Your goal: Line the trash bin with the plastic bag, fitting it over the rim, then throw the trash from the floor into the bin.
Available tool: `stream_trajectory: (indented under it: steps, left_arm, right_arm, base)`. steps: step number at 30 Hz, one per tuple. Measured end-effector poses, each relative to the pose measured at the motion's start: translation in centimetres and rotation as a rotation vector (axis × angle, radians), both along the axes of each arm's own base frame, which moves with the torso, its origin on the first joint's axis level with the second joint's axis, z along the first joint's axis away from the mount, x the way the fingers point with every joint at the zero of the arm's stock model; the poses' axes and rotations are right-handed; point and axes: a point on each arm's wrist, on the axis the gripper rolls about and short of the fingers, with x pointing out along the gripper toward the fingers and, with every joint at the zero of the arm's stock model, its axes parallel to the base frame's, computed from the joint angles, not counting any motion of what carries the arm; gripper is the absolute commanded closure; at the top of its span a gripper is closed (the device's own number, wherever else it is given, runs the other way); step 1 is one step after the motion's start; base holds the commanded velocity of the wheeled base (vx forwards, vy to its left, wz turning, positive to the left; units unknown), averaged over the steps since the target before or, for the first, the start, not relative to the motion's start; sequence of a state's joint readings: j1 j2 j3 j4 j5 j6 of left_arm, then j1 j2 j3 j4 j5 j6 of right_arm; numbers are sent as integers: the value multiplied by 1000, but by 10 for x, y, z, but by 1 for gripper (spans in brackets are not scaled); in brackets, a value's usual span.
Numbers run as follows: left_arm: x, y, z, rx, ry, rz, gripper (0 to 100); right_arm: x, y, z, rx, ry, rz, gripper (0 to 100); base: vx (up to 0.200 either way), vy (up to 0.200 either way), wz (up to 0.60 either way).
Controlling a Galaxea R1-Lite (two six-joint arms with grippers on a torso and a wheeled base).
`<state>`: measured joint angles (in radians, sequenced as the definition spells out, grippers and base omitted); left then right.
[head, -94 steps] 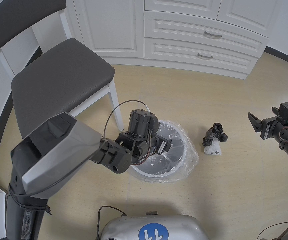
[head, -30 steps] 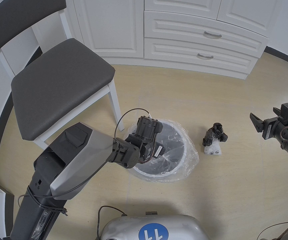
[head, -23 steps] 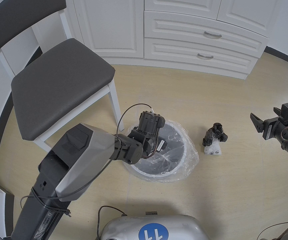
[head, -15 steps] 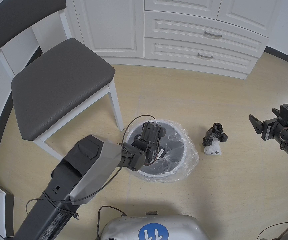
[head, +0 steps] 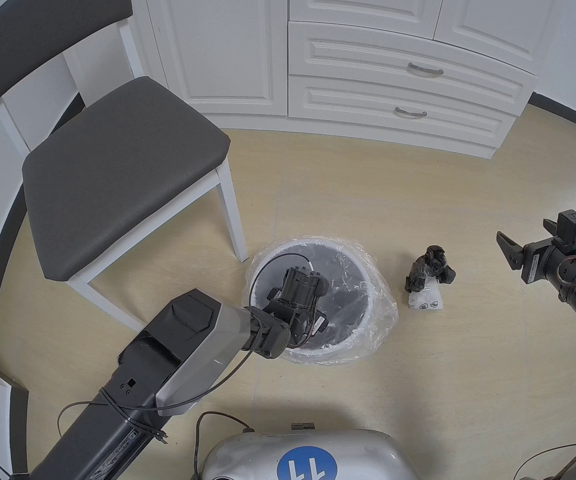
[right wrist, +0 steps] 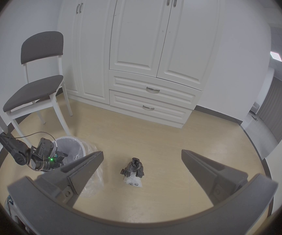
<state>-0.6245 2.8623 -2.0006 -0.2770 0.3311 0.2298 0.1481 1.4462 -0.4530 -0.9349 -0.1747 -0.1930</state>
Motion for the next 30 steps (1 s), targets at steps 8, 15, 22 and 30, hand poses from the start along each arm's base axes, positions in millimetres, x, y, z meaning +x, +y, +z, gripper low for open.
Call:
stream_trajectory:
  steps: [8,15,22,30]
  left_arm:
    - [0,0,7,-12,-7,7,0]
    - [-5,-8,48,-52,-47,2,0]
    - [-27,-7,74,-40,-32,-5,0]
    - [-65,3,107,-57,-48,32,0]
  right_arm:
    - [-1,0,1,-7,-3,-1,0]
    - [-6,-1,2,-23,-11,0,0]
    - [-15,-3,8,-25,-25,0,0]
    - [-37,-5,17,-31,-14,32,0]
  base:
    - [0,0,0]
    - [0,0,0]
    - [0,0,0]
    - [0,0,0]
